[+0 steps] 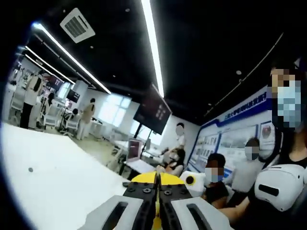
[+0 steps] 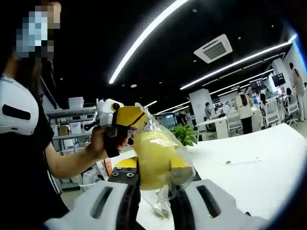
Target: Compare the silicone blocks by pressing each to a similar depth, holding the contact briefly, and releasing to observe deformation and rebound differences across the visible hardness samples.
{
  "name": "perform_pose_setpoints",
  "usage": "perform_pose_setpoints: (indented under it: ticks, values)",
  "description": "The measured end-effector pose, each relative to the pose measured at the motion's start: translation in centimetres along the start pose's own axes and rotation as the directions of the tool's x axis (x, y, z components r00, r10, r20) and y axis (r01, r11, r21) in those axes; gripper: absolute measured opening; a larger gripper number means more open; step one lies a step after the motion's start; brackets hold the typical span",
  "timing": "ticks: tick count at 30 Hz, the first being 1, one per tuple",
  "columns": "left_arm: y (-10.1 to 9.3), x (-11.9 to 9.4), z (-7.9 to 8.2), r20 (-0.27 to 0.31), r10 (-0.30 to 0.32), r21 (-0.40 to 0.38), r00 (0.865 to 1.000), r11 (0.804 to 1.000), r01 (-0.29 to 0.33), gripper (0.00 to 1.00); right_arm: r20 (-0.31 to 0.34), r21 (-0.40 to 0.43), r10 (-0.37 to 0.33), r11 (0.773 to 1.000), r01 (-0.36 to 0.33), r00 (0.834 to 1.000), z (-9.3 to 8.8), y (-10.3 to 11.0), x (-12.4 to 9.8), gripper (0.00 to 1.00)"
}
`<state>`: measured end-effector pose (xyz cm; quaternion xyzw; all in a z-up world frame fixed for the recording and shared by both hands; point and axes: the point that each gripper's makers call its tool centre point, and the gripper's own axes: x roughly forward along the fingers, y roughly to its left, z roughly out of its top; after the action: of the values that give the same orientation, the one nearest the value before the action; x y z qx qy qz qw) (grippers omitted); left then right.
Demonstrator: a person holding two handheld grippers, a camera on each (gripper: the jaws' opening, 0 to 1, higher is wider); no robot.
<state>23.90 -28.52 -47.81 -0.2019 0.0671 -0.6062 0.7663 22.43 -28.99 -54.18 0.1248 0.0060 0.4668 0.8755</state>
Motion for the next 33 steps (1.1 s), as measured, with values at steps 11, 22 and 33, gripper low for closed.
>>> perform_pose_setpoints:
  ticks: [11, 22, 33]
  values:
    - [-0.2, -1.0, -0.3, 0.011, 0.030, 0.009, 0.999, 1.000, -0.030, 0.00, -0.099, 0.127, 0.016, 0.992, -0.003, 0.995, -0.6, 0.8, -0.1, 0.04]
    - [-0.3, -1.8, -0.6, 0.012, 0.051, 0.017, 0.999, 0.999, -0.052, 0.00, -0.133, 0.147, 0.033, 0.989, -0.013, 0.991, -1.1, 1.5, -0.3, 0.03]
    - [0.0, -1.8, -1.5, 0.011, 0.068, 0.004, 0.998, 0.998, -0.068, 0.00, -0.155, 0.179, 0.024, 0.984, 0.004, 0.988, -2.0, 1.5, -0.8, 0.03]
